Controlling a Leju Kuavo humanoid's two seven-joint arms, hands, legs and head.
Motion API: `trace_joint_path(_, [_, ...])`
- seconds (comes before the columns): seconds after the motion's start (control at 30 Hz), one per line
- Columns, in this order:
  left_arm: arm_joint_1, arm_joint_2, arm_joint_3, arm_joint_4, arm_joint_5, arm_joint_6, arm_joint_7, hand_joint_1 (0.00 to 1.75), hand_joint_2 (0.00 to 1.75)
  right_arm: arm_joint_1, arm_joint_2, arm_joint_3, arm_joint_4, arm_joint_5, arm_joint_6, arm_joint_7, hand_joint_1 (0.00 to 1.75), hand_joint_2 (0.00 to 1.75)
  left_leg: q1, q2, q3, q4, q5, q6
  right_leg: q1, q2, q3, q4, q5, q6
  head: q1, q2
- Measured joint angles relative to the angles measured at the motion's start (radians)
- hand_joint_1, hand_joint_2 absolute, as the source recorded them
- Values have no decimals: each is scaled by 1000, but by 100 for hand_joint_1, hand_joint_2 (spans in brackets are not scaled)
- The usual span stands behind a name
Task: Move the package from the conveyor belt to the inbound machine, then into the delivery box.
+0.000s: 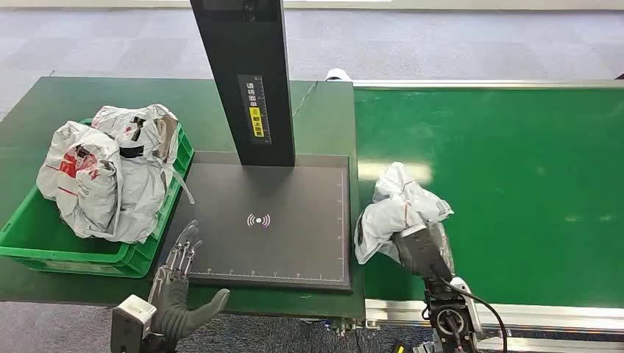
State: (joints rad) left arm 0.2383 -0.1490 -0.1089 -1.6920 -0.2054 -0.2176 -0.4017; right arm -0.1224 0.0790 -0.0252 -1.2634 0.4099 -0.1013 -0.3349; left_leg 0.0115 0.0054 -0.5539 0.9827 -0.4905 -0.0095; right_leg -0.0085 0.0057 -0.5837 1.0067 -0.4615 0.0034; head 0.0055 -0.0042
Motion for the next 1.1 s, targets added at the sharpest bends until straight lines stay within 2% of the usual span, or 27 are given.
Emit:
trace_joint_path(0.37, [-9,-6,3,4,0,10,-8,0,175,35,70,-87,-175,-250,-53,-147,155,175,0,0,0,0,0,0,0,0,0,0,0,0,0,0])
trace_joint_path(0.53, [-14,-6,2,7,2,17,-10,0,175,50,86,-91,-234,-322,-34,-199,145,175,0,0,0,0,0,0,0,0,0,0,0,0,0,0])
trace_joint_path(0.73, [-19,-5,2,19,9,12,-15,0,175,60,84,-43,-250,-295,69,-177,171,175,0,0,0,0,0,0,0,0,0,0,0,0,0,0])
trace_joint_path(0.87, [-28,-3,1,29,15,-3,-20,0,175,60,77,12,-238,-232,167,-139,170,175,0,0,-1,0,0,0,0,0,0,0,0,0,0,0])
trace_joint_path(1.0, [-50,3,-6,44,22,-25,-23,0,175,37,66,136,-160,-102,292,-97,170,175,0,1,0,0,0,0,0,0,0,0,0,0,0,0])
trace_joint_path(1.1, [-61,6,-11,55,28,-33,-24,0,175,23,60,229,-97,-56,311,-92,170,175,0,-1,-1,0,0,0,1,-2,0,0,0,0,0,0])
